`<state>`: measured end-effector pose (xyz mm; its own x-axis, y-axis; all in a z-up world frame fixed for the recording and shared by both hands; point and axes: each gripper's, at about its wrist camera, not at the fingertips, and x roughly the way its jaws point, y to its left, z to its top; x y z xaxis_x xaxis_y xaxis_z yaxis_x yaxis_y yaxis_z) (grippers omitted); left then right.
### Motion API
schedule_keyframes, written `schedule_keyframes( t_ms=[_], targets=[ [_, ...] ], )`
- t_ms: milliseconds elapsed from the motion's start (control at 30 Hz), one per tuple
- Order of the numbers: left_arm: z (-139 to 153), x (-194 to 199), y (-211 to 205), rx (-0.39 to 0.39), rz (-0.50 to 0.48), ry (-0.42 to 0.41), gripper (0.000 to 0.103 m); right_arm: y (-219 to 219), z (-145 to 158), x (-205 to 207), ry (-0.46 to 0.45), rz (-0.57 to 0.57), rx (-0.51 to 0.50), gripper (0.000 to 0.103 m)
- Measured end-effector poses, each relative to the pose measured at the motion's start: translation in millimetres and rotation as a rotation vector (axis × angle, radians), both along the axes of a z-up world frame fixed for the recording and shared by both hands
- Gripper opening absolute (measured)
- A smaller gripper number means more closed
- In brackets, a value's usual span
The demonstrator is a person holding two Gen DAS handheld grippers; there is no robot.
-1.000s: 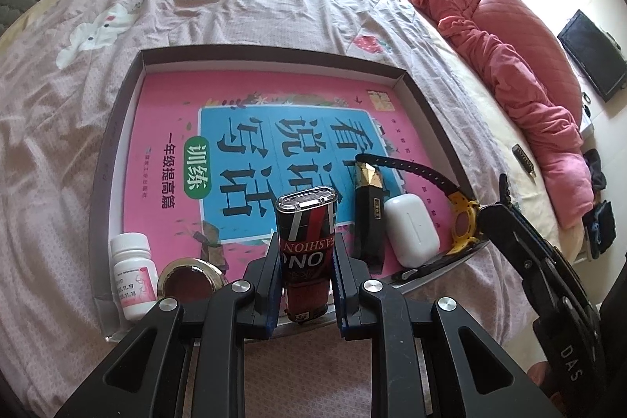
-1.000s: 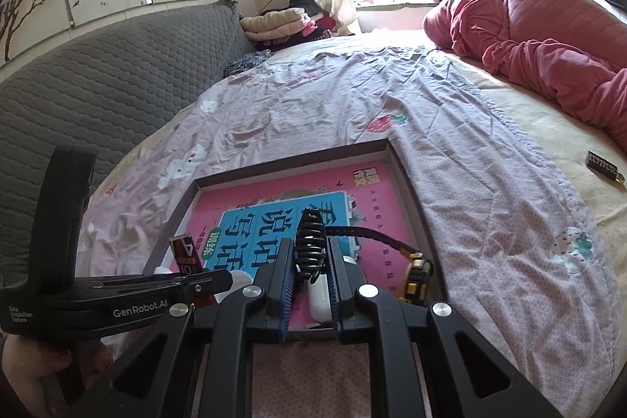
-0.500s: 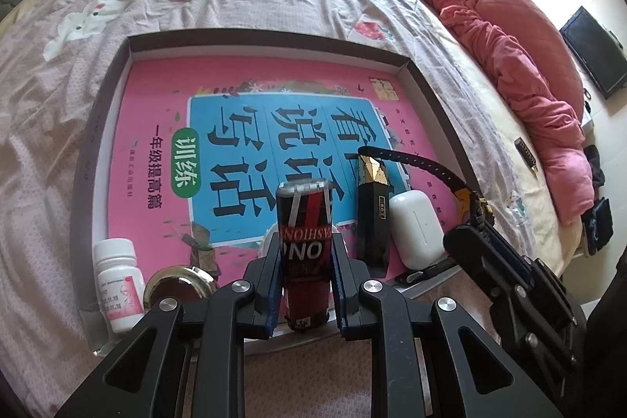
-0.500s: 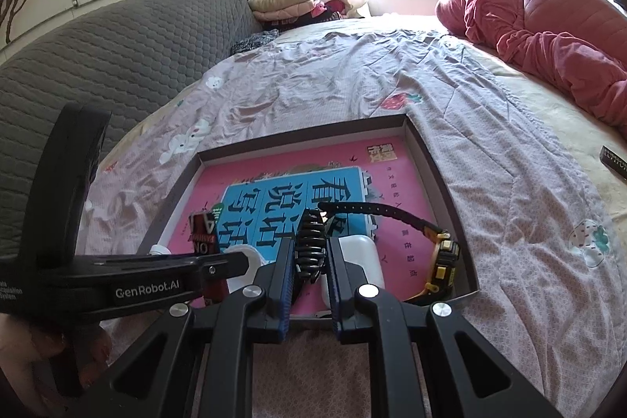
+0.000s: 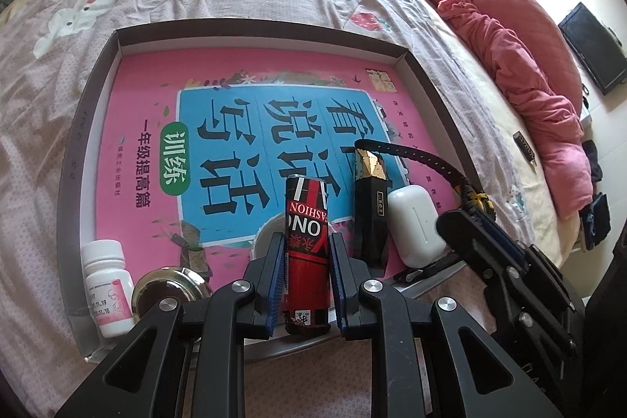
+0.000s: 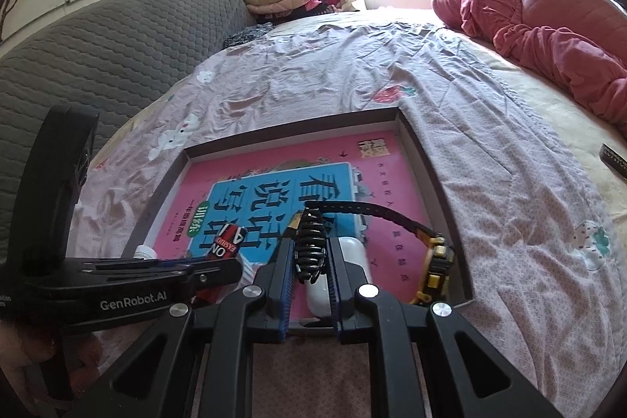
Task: Organize rigid objects
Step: 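Lower the red can into the box with the left tool while the right tool lowers the clip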
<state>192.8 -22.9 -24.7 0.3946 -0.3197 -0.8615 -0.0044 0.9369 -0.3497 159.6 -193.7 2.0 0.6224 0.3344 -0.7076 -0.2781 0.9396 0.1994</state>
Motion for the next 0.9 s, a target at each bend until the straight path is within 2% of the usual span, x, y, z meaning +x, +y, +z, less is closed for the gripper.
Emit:
schedule_keyframes(
  t_ms=[267, 900],
  targets=[
    [0, -3, 9, 0.003, 0.01, -0.002, 0.022, 17, -9, 2, 0.025, 0.034, -0.007, 0.016],
    [0, -8, 17, 0.028, 0.02, -0.018, 0.022, 31, -23, -3, 0.055, 0.019, -0.037, 0.016]
  ],
)
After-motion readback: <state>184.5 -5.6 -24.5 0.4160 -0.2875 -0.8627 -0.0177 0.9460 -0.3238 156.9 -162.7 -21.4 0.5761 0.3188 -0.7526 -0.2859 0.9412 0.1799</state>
